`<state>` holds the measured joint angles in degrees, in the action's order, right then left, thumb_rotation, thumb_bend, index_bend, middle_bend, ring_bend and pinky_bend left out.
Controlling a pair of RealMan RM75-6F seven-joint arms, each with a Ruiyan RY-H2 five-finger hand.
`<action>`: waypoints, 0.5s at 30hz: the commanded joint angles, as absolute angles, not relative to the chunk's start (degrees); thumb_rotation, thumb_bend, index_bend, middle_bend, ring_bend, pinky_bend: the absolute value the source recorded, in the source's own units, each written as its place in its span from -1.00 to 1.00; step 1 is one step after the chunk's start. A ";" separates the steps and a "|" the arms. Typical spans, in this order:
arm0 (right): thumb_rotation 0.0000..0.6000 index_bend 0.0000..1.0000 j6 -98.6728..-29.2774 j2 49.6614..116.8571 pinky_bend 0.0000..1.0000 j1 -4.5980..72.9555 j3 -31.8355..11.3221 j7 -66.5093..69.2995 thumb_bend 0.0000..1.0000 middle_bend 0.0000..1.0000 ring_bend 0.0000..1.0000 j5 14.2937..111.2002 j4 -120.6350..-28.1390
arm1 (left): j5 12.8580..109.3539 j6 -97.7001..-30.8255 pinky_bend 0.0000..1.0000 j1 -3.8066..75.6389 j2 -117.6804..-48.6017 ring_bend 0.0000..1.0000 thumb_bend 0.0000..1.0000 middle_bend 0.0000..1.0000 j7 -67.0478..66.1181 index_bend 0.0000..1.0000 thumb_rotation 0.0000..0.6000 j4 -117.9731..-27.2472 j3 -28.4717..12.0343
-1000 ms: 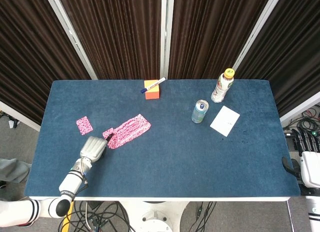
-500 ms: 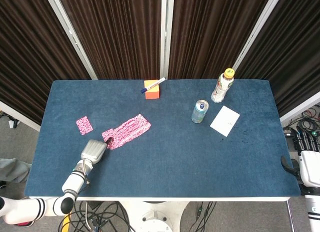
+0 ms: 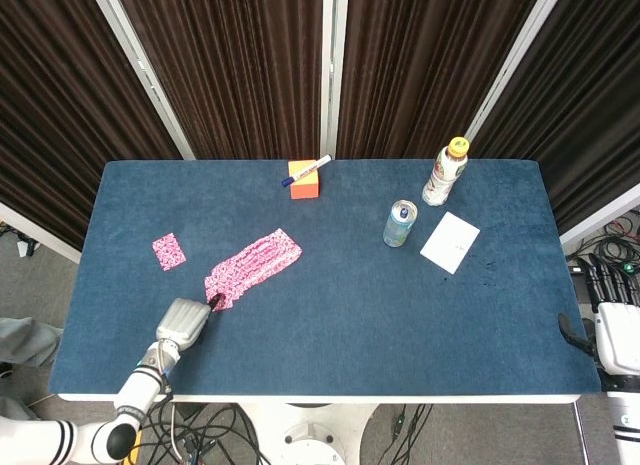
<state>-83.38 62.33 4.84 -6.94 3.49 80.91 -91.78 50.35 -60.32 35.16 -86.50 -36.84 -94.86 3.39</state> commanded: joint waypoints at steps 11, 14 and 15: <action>1.00 -1.00 -84.32 62.29 -1.00 4.42 -6.60 4.02 -0.44 -1.00 -1.00 81.83 -91.70 | 55.29 -65.92 0.84 31.61 -84.65 0.84 0.53 0.96 -36.98 -0.78 1.00 -98.43 4.77; 1.00 -1.00 -84.52 62.08 -1.00 4.21 -6.66 3.97 -0.44 -1.00 -1.00 81.53 -91.75 | 55.62 -65.67 0.84 31.87 -85.36 0.84 0.53 0.96 -36.79 -0.78 1.00 -96.97 3.66; 1.00 -1.00 -84.51 62.06 -1.00 4.17 -6.66 3.97 -0.44 -1.00 -1.00 81.45 -91.73 | 55.24 -65.16 0.84 32.05 -85.57 0.84 0.53 0.96 -36.77 -0.78 1.00 -96.41 3.34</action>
